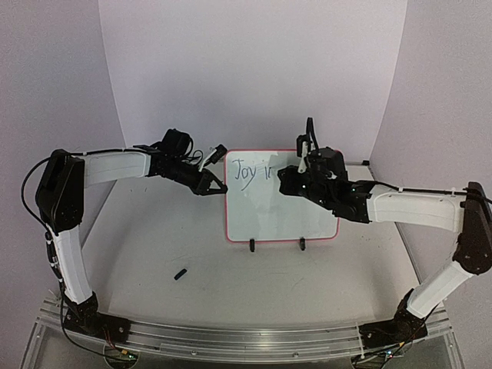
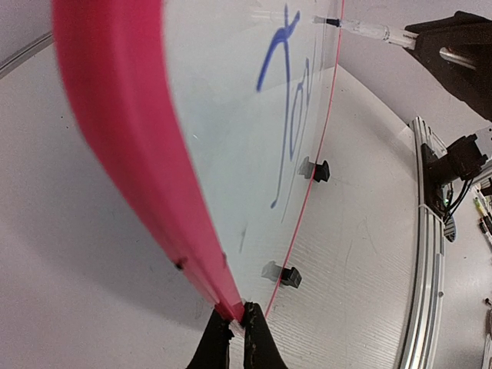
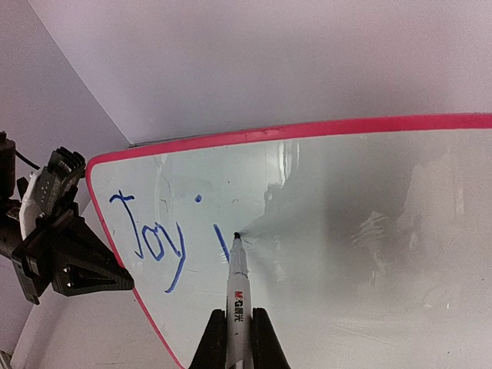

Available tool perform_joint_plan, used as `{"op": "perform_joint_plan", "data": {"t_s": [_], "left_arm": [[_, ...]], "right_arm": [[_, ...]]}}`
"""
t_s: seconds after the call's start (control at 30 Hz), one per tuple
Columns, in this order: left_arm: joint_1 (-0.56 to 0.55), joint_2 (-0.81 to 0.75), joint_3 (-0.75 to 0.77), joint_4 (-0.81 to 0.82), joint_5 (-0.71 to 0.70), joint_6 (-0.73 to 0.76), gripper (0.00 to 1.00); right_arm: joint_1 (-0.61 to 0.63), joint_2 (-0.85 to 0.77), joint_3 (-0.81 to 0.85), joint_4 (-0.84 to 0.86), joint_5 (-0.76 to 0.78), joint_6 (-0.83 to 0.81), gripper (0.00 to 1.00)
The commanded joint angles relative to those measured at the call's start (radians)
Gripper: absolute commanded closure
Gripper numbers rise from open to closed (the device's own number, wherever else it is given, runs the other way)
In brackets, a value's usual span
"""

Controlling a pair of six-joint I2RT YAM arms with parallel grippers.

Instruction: Write a sentence on the whiteboard

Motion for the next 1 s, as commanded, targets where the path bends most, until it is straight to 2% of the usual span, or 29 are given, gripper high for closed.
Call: {"op": "perform_joint_plan", "data": {"t_s": [0.0, 0.47, 0.97], "left_arm": [[-0.021, -0.001, 0.013, -0.075, -0.057, 0.063, 1.00], [-0.023, 0.001, 0.013, -0.075, -0.057, 0.063, 1.00], [-0.026, -0.001, 0.013, -0.078, -0.060, 0.064, 1.00]], "right_arm": [[-0.005, 0.004, 0.048, 0.009, 0.056, -0.021, 1.00], [-0.005, -0.032, 0.002, 0.001, 0.115, -0.002, 1.00], [-0.005, -0.039, -0.057, -0.027, 0.063, 0.038, 1.00]]}}
